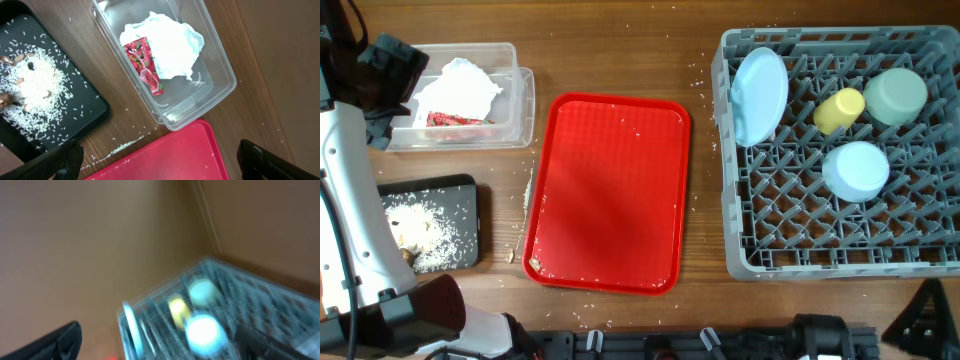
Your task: Sort waste into correct bins and load items into the dishwasher rack
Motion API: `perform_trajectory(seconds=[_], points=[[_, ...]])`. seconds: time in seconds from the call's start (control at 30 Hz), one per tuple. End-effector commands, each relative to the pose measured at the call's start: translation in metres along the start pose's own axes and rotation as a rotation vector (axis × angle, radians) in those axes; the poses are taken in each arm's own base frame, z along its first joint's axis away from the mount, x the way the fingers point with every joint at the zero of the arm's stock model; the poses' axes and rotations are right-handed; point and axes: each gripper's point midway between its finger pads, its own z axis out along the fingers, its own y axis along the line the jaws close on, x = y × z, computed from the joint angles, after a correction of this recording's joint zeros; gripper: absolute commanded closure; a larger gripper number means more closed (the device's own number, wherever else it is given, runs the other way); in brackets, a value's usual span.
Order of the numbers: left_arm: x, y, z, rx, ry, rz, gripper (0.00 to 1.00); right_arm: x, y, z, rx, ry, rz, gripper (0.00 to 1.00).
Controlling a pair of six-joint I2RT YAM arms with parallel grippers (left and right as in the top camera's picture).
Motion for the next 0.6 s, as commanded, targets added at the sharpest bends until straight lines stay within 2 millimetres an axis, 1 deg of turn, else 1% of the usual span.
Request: perform_trajectory(seconds=[0.0, 0.03, 0.07, 0.17, 0.2, 0.27, 0.3, 0.4, 0.47, 0.5, 0.57], points=[[-0.002, 0.002, 0.002, -0.010, -0.006, -0.003, 0.00, 0.030, 0.016, 0.016, -0.173, -0.090, -0.238, 0.00], [-0.002, 0.002, 0.002, -0.011, -0.005, -0.003, 0.00, 0.040, 0.021, 0.025, -0.202, -0.088, -0.295, 0.00], [-0.002, 0.002, 0.002, -0.011, -0.005, -0.003, 0.00, 0.046, 0.022, 0.035, -0.200, -0.070, -0.304, 0.00], [-0.002, 0.002, 0.002, -0.011, -0.005, -0.003, 0.00, 0.057, 0.023, 0.054, -0.206, -0.081, -0.318, 0.00], [-0.002, 0.002, 0.002, -0.010, -0.006, -0.003, 0.00, 0.065, 0.026, 0.064, -0.224, -0.072, -0.319, 0.00], [-0.002, 0.002, 0.002, -0.010, -0.006, -0.003, 0.00, 0.085, 0.029, 0.090, -0.246, -0.073, -0.318, 0.00], [-0.002, 0.002, 0.002, -0.010, -0.006, -0.003, 0.00, 0.098, 0.030, 0.105, -0.263, -0.074, -0.318, 0.00], [-0.002, 0.002, 0.002, -0.010, -0.006, -0.003, 0.00, 0.126, 0.031, 0.136, -0.300, -0.128, -0.310, 0.00], [-0.002, 0.002, 0.002, -0.010, -0.006, -0.003, 0.00, 0.141, 0.032, 0.147, -0.327, -0.150, -0.307, 0.00], [-0.002, 0.002, 0.002, -0.011, -0.005, -0.003, 0.00, 0.152, 0.031, 0.153, -0.345, -0.160, -0.306, 0.00], [-0.002, 0.002, 0.002, -0.010, -0.006, -0.003, 0.00, 0.163, 0.030, 0.158, -0.361, -0.181, -0.305, 0.00]])
